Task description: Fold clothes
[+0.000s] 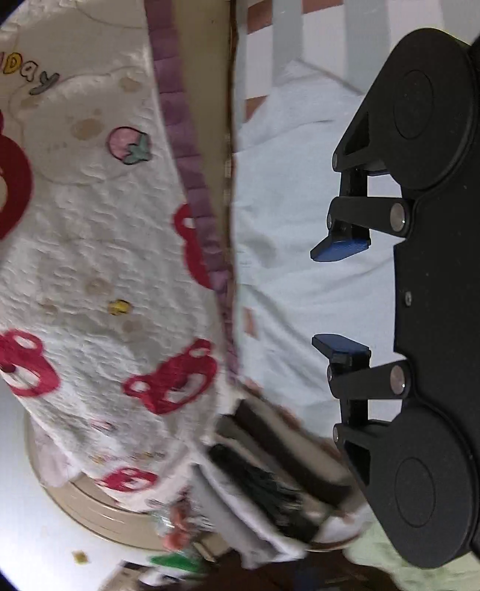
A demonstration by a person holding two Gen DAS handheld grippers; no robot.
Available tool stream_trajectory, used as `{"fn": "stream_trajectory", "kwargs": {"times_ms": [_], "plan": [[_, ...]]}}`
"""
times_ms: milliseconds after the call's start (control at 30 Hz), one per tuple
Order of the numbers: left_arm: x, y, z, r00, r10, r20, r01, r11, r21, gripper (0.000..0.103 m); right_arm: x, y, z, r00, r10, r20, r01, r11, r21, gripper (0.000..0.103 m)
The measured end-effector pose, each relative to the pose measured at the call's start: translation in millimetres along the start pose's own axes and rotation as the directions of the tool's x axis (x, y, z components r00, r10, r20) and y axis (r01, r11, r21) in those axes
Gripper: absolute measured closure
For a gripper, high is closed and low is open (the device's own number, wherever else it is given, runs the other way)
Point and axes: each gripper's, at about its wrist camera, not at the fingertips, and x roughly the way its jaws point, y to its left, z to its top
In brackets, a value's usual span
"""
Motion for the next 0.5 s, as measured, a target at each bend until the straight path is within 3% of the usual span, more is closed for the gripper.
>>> {"fn": "stream_trajectory", "kwargs": {"times_ms": [67,133,233,367,433,500], "plan": [[5,3,-13,0.998,-0.065,0.01,0.065,0.998,0.02,0.037,18,-6,27,0.999,-0.017,-0.038,0.014,0.998,-0.059,0.052],[30,6,-8,0.998,-0.066,0.021,0.065,0.995,0.082,0.037,35,-11,55,0.997,-0.035,-0.075,0.026,0.993,-0.118,0.052],[95,15,17,0.997,-0.065,0.042,0.059,0.99,0.132,0.036,61,-20,95,0.989,-0.068,-0.129,0.04,0.977,-0.207,0.052],[209,22,73,0.994,-0.096,-0.048,0.101,0.988,0.114,0.037,96,-31,150,0.974,-0.117,-0.194,0.049,0.945,-0.324,0.052],[258,16,99,0.992,-0.088,-0.087,0.099,0.985,0.143,0.037,121,-68,164,0.965,-0.105,-0.239,0.037,0.962,-0.271,0.052],[277,14,108,0.987,-0.095,-0.129,0.112,0.985,0.131,0.039,146,-108,170,0.958,-0.106,-0.266,0.057,0.981,-0.186,0.053]]}}
